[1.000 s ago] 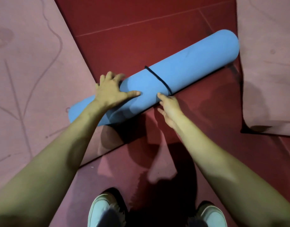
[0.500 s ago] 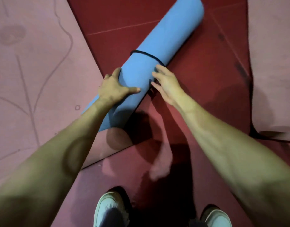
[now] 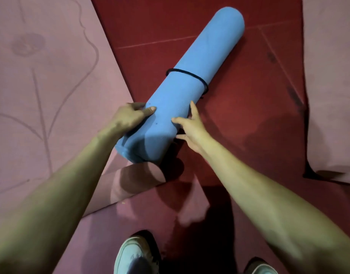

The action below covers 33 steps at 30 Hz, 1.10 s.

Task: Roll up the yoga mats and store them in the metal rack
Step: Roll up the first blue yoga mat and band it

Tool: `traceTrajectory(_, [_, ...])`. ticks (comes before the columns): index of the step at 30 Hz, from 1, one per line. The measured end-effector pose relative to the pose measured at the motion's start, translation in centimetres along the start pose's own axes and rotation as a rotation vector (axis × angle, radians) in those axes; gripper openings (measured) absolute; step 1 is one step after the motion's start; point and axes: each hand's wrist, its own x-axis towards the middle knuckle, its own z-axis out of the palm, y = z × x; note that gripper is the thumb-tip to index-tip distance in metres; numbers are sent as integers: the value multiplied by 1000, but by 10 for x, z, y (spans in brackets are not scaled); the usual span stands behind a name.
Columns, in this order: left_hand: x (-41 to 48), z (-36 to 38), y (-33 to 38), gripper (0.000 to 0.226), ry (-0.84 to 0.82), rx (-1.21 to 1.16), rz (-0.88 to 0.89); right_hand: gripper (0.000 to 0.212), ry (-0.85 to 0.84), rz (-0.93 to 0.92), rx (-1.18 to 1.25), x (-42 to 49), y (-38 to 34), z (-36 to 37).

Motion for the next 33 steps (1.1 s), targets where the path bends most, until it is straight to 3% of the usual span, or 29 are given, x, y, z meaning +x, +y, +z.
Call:
traceTrajectory(4, [6, 32, 16, 57, -75, -392, 26, 77, 139, -206, 26, 15, -32, -33])
traceTrajectory(6, [12, 51, 29, 60, -151, -450, 62, 70, 130, -224, 5, 18, -51, -61])
traceTrajectory(9, [12, 75, 39, 67, -211, -323, 87, 65, 107, -117, -168, 9, -56, -86])
traceTrajectory(13, [0, 89, 28, 63, 12, -227, 71, 63, 64, 0, -259, -9, -37, -98])
traceTrajectory(19, [-13, 95, 25, 45, 127, 2, 178, 64, 11, 23, -305, -29, -26, -103])
traceTrajectory(22, [-18, 105, 36, 34, 245, 237, 324, 60, 4, 2, -468, -41, -26, -116])
traceTrajectory(24, [-28, 122, 48, 40, 294, 369, 481, 57, 26, -32, -626, -50, -26, -135])
traceTrajectory(26, [-40, 148, 63, 43, 252, 423, 586, 52, 84, -59, -773, -63, -28, -166])
traceTrajectory(30, [-69, 218, 85, 54, -70, 530, 660, 41, 284, -203, -1039, -92, -32, -240])
traceTrajectory(33, [-89, 272, 96, 58, -219, 573, 659, 42, 478, -324, -996, -119, -25, -292])
